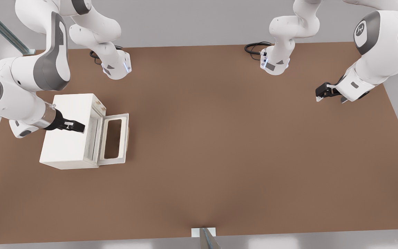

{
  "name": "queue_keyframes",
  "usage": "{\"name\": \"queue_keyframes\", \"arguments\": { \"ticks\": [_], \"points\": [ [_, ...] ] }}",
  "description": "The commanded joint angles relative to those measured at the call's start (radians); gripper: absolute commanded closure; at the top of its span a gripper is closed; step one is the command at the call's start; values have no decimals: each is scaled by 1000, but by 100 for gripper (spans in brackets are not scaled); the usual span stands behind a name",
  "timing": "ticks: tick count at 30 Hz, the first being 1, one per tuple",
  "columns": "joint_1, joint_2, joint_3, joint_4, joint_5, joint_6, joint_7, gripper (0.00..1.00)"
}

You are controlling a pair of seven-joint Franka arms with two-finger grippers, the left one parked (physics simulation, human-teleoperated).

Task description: Keep left arm still and open the oven door with right arm

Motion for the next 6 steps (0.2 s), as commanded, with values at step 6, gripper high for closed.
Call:
{"name": "queue_keyframes", "arguments": {
  "ticks": [6],
  "points": [
    [-3,-2,-2,0,4,1,-150,0]
  ]
}}
